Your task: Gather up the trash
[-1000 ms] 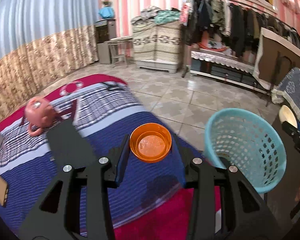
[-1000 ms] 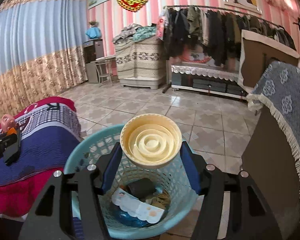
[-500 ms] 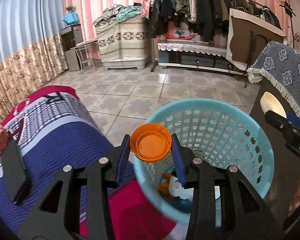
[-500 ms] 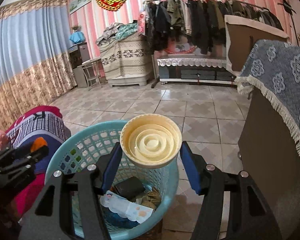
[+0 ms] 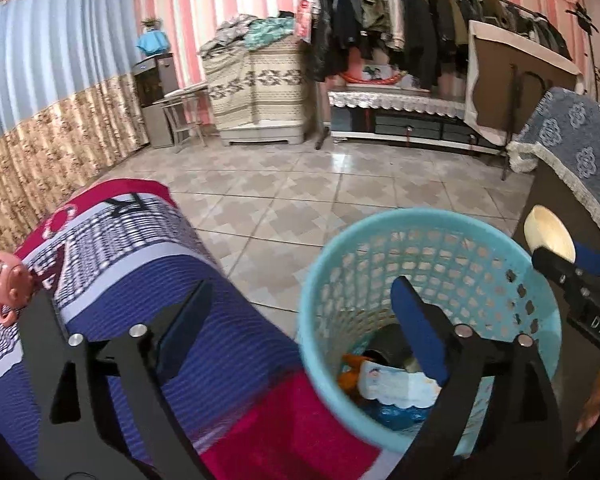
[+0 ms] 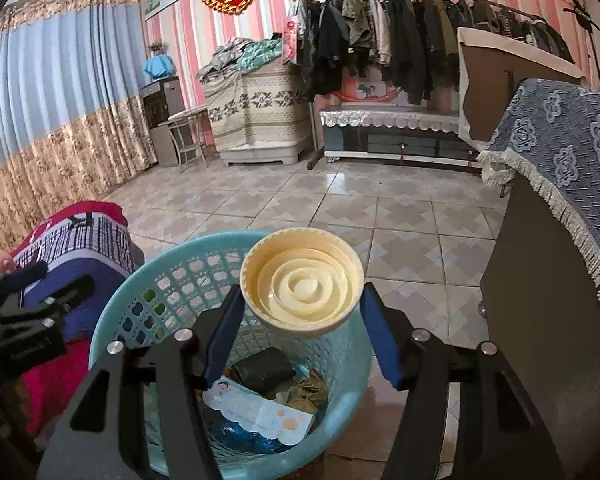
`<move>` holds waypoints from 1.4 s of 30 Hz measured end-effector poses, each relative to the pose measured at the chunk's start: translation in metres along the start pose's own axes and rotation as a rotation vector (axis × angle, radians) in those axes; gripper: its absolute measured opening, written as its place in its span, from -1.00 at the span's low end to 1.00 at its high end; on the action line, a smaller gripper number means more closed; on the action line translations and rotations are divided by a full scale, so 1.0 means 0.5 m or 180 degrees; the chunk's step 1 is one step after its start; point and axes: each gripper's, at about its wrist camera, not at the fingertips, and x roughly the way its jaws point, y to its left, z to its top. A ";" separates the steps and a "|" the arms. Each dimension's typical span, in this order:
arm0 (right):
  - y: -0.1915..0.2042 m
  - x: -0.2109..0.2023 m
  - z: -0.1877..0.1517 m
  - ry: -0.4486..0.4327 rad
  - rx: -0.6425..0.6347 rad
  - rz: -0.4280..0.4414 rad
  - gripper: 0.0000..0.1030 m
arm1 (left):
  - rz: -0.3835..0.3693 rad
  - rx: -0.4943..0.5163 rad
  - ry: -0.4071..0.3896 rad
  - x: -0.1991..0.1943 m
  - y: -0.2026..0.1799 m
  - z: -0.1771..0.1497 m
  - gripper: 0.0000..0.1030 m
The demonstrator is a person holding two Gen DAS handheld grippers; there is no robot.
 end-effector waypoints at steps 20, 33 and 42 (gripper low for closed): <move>0.060 0.000 -0.004 -0.0067 -0.0062 -0.0068 0.91 | 0.0480 -0.0292 -0.0078 -0.140 0.173 -0.063 0.89; 0.202 -0.139 -0.039 -0.0102 -0.0245 0.0670 0.91 | 0.0742 -0.0460 -0.0179 -0.330 0.278 -0.171 0.89; 0.297 -0.229 -0.090 -0.0159 -0.0510 0.1049 0.91 | 0.0862 -0.0743 -0.0301 -0.456 0.339 -0.256 0.89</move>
